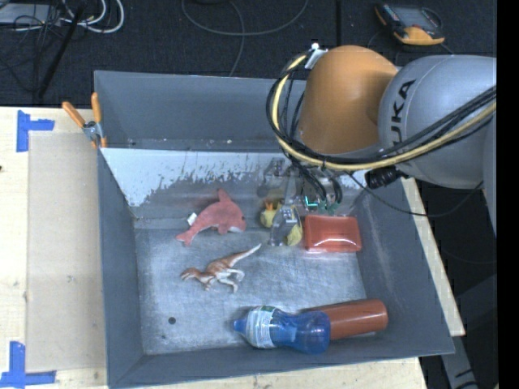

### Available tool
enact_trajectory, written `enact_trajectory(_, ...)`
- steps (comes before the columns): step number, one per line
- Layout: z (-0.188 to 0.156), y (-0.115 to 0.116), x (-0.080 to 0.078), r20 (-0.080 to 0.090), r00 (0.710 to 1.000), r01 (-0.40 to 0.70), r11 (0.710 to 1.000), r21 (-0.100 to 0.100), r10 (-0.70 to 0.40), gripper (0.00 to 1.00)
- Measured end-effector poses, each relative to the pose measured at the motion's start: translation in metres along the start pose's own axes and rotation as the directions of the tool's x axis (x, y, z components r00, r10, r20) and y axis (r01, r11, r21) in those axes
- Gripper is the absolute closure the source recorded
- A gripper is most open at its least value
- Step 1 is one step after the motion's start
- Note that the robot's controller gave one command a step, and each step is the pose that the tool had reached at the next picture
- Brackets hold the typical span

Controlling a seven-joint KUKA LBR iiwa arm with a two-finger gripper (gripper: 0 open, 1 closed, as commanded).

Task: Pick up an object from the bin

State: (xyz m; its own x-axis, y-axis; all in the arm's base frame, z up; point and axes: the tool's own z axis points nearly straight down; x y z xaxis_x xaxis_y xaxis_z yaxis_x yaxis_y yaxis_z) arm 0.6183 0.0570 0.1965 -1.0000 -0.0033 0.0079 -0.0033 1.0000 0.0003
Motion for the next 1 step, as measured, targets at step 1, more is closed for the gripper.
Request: enact_trajectory(1,-0.0044,-0.0004,-0.0016,0.007,1.0,-0.003,1.0,-0.001,0.003,1.0)
